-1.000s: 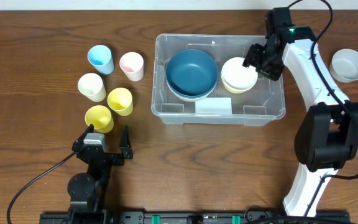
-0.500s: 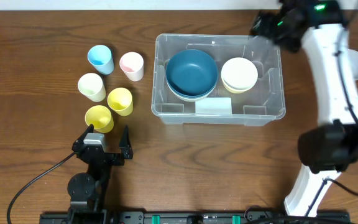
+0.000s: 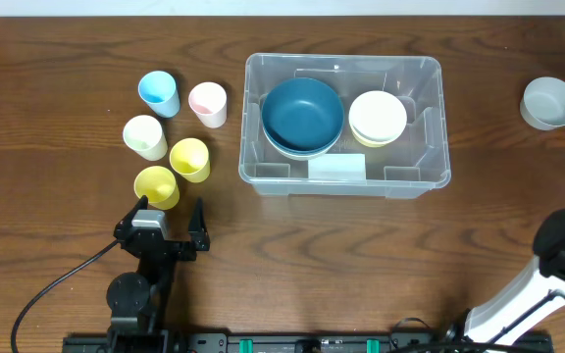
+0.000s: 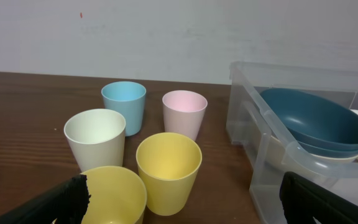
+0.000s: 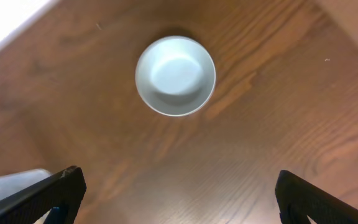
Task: Pack container
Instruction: 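Move the right gripper right and grasp the grey bowl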
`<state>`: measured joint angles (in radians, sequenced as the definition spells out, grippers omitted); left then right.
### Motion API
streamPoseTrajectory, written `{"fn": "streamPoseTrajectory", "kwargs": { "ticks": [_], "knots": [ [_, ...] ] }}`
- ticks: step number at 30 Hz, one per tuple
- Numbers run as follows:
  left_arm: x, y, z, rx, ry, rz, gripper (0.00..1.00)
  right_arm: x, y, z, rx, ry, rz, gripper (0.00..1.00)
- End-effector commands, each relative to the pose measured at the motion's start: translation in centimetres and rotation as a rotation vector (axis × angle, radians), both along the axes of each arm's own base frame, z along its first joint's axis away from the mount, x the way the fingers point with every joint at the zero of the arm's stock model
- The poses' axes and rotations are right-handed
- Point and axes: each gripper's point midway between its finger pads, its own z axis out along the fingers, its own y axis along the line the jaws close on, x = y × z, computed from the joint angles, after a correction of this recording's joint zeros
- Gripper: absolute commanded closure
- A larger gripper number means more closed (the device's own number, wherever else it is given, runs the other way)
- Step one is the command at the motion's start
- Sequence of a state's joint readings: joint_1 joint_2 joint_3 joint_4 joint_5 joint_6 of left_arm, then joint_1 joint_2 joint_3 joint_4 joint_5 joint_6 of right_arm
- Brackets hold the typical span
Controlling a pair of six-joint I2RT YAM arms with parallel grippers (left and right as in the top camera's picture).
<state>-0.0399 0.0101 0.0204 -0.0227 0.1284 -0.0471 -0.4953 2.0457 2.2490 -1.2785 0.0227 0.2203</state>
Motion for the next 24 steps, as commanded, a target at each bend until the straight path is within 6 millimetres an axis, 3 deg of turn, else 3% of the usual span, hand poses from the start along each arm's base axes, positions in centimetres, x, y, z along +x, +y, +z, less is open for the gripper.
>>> {"fn": "streamPoseTrajectory", "kwargs": {
  "ticks": [1,8,13,17,24],
  "knots": [
    [-0.1,-0.2,-1.5,0.016,0.043,-0.015,0.02,1.0,0.1,-5.1,0.091,0.056,0.163,0.01],
    [-0.1,-0.2,-1.5,0.016,0.043,-0.015,0.02,2.3,0.0,-12.8,0.071,0.209,0.324,0.01],
    [-0.1,-0.2,-1.5,0.016,0.043,-0.015,0.02,2.5,-0.7,-17.0,0.011,0.327,0.407,0.01],
    [-0.1,-0.2,-1.5,0.016,0.043,-0.015,0.02,3.0,-1.1,-18.7,-0.039,0.367,0.467,0.01],
    [-0.1,-0.2,-1.5,0.016,0.043,-0.015,0.02,5.6,-0.5,-18.5,-0.116,0.313,0.594,0.01]
  ]
}}
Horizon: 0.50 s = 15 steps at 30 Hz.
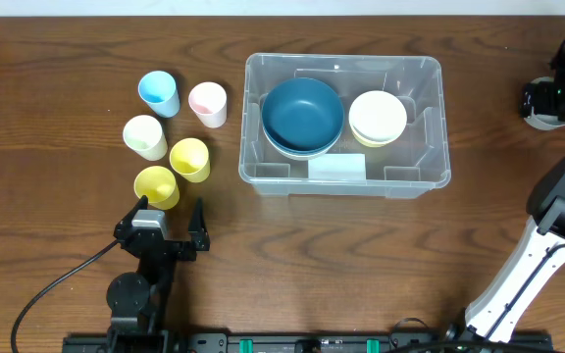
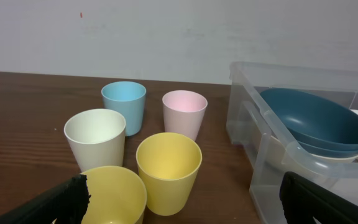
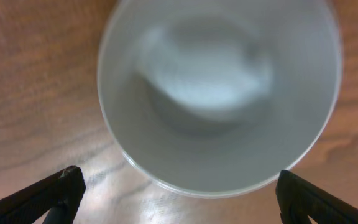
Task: Pack container
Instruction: 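Move the right gripper right and grasp the grey bowl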
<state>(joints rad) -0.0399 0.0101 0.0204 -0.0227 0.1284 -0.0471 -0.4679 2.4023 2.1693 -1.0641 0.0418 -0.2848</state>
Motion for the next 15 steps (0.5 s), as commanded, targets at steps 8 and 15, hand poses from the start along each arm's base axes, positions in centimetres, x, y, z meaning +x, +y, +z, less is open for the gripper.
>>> {"fn": "streamPoseTrajectory", "kwargs": {
  "ticks": [8,15],
  "knots": [
    [-0.1,-0.2,-1.5,0.016,0.043,-0.015,0.02,2.6,3.4,-1.2,0.002,-0.018,0.285,0.01],
    [-0.1,-0.2,-1.5,0.016,0.043,-0.015,0.02,2.3,3.6,-4.0,0.028,0.025,0.284,0.01]
  ]
}}
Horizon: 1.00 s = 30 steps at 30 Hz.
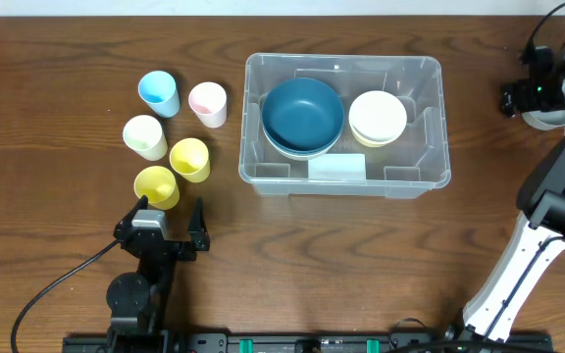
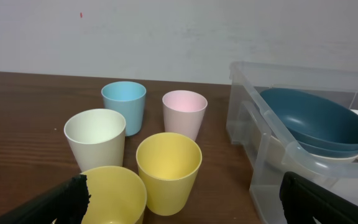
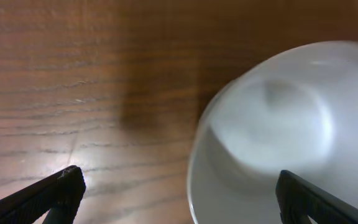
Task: Pack container
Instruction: 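Move the right gripper right and grasp the grey bowl, then carry the grey bowl left and lower it onto the white bowl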
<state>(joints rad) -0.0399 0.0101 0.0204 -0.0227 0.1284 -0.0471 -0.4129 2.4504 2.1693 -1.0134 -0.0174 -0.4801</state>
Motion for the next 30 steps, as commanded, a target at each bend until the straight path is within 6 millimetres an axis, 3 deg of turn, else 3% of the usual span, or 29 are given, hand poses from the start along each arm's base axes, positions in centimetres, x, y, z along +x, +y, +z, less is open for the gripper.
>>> {"fn": "streamPoseTrajectory", "kwargs": {
  "ticks": [1,6,7,8,11,15,19,25,30],
  "knots": [
    [-0.1,-0.2,-1.5,0.016,0.043,-0.015,0.02,-0.2,0.4,-2.0,0.02,0.032,0.017,0.01],
    [-0.1,-0.2,-1.5,0.016,0.043,-0.015,0.02,-0.1,-0.1,-2.0,0.015,0.023,-0.044,0.12],
    [-0.1,-0.2,-1.5,0.016,0.043,-0.015,0.02,-0.1,-0.4,-2.0,0.004,0.022,-0.063,0.19],
    [-0.1,-0.2,-1.5,0.016,0.043,-0.015,0.02,-0.2,-0.7,-1.9,-0.009,0.024,-0.081,0.34],
    [-0.1,-0.2,-1.5,0.016,0.043,-0.015,0.02,-0.2,-1.3,-1.8,-0.035,0.022,-0.137,0.57],
    [-0.1,-0.2,-1.5,0.016,0.043,-0.015,0.02,-0.4,-1.6,-1.5,-0.045,0.026,-0.186,0.8],
    [-0.1,-0.2,-1.5,0.016,0.043,-0.015,0.02,-0.4,-1.6,-0.7,-0.041,0.012,-0.215,0.97],
    [-0.1,-0.2,-1.5,0.016,0.043,-0.015,0.02,0.3,-1.2,2.9,-0.044,-0.046,-0.228,0.99],
    [-0.1,-0.2,-1.5,0.016,0.043,-0.015,0.02,1.6,-0.2,9.2,-0.048,-0.171,-0.266,0.99]
  ]
}}
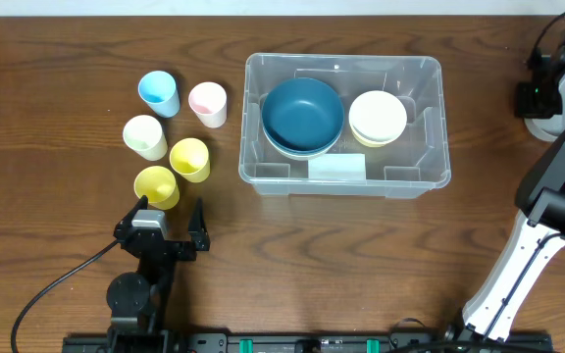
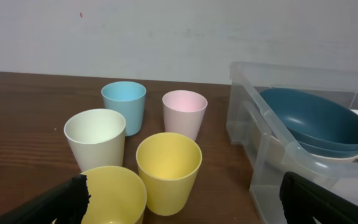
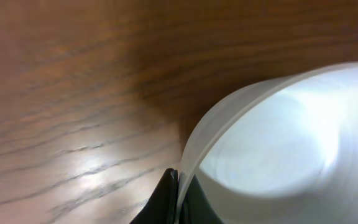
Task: Pack container
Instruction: 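Carry the grey bowl left and lower it onto the white bowl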
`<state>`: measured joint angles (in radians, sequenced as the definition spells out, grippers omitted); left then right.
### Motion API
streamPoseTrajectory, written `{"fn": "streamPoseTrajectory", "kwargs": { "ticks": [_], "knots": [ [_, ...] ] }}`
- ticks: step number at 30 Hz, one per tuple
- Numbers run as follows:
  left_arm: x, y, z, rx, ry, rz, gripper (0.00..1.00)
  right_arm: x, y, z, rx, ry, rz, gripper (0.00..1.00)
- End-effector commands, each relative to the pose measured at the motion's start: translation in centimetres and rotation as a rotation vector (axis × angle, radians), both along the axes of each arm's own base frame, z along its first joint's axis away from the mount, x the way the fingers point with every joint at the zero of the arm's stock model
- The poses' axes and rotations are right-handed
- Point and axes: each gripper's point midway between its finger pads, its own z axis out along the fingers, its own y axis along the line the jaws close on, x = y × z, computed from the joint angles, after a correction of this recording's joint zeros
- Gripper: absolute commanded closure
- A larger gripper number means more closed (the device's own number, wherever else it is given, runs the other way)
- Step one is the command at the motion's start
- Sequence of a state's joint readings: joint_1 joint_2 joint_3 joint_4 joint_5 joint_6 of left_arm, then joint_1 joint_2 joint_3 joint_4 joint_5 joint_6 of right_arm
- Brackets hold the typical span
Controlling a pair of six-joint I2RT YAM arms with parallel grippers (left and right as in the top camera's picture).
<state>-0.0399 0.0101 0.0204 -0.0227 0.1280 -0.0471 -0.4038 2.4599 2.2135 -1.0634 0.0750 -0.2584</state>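
Observation:
A pale grey bowl (image 3: 278, 143) is at the table's far right, only a sliver of it (image 1: 547, 126) showing under the arm in the overhead view. My right gripper (image 3: 179, 186) is shut on its left rim, one finger inside and one outside. The clear plastic container (image 1: 346, 178) holds a dark blue bowl (image 1: 302, 113) and a stack of white bowls (image 1: 378, 116). My left gripper (image 1: 165, 227) rests open near the front edge, nothing between its fingers (image 2: 61, 199).
Several cups stand left of the container: blue (image 1: 158, 91), pink (image 1: 208, 102), cream (image 1: 144, 135) and two yellow ones (image 1: 189, 157) (image 1: 155, 184). The nearest yellow cup is just ahead of the left gripper. The table's back edge runs close behind the grey bowl.
My right gripper was open at the grey bowl's left rim; now its fingers are pinched shut on that rim. The left arm and the cups are unchanged.
My right gripper was open, high above the grey bowl. Then it was close over the bowl's mouth, then at the left rim, still open. Now it is shut on the rim. The left gripper stayed open by the cups throughout.

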Motion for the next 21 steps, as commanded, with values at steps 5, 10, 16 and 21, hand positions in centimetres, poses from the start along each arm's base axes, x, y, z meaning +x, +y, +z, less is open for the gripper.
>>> {"fn": "streamPoseTrajectory", "kwargs": {
  "ticks": [5,10,16,21],
  "knots": [
    [-0.1,-0.2,-1.5,0.016,0.043,-0.015,0.02,4.1,6.3,19.3,0.088,-0.445,0.027,0.99],
    [-0.1,-0.2,-1.5,0.016,0.043,-0.015,0.02,3.1,17.1,29.5,0.357,-0.662,0.203,0.99],
    [-0.1,-0.2,-1.5,0.016,0.043,-0.015,0.02,0.1,29.0,31.2,0.35,-0.599,0.39,0.99],
    [-0.1,-0.2,-1.5,0.016,0.043,-0.015,0.02,-1.6,34.9,24.9,0.267,-0.392,0.428,0.99]
  ]
}}
